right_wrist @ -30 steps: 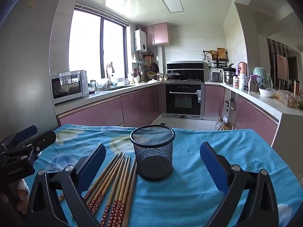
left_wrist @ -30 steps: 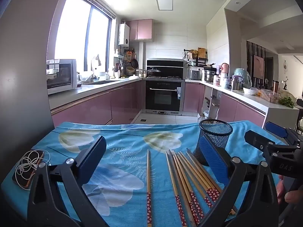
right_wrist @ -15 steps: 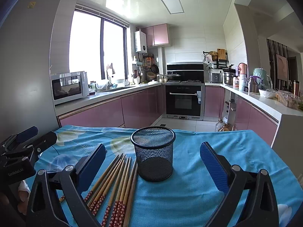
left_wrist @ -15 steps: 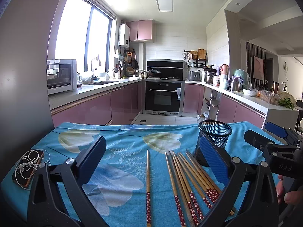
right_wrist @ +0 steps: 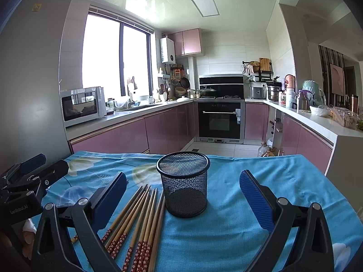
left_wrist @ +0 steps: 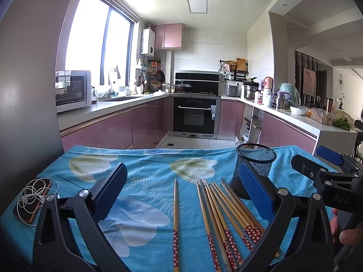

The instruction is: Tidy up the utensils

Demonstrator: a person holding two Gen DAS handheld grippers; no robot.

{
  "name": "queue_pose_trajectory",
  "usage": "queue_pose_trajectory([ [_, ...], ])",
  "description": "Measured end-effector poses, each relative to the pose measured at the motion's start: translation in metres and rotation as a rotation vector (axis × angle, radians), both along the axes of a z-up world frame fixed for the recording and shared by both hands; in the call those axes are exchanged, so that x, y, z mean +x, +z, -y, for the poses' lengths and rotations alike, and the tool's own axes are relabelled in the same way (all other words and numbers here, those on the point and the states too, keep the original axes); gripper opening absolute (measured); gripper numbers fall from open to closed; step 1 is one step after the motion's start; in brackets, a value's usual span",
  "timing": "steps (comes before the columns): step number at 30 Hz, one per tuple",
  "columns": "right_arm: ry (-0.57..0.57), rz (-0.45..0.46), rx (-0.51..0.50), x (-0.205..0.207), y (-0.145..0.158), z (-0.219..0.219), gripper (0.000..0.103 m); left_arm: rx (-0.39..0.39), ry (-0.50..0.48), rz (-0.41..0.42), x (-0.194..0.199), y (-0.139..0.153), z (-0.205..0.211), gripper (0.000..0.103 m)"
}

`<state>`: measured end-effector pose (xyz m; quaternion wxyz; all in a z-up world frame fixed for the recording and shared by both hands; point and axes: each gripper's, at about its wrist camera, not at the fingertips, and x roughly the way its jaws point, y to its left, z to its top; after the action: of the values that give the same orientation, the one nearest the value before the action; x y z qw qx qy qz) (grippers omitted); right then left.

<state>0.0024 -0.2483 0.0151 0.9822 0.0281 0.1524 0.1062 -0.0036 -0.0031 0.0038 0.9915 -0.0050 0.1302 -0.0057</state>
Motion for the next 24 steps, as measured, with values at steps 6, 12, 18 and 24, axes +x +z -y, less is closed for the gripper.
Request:
queue_pose_trajectory([
  [6, 0.0, -0.003, 0.005, 0.0022, -0.0025, 0.0008, 0.096, -0.001, -0.002, 0.001, -0.0005, 0.0, -0.0001, 0.097],
  [12, 0.0, -0.002, 0.006, 0.0027, -0.0033, 0.001, 0.096, -0.001, 0.0, 0.004, -0.0009, 0.0004, 0.0002, 0.097],
  [18, -0.001, 0.003, 0.008, 0.0035, -0.0036, 0.0008, 0.096, -0.003, -0.001, 0.007, -0.0016, 0.0006, 0.0013, 0.097],
  [24, -0.003, 0.004, 0.01, 0.0035, -0.0036, 0.0012, 0.096, -0.005, 0.001, 0.009, -0.0014, 0.0, 0.0009, 0.097],
])
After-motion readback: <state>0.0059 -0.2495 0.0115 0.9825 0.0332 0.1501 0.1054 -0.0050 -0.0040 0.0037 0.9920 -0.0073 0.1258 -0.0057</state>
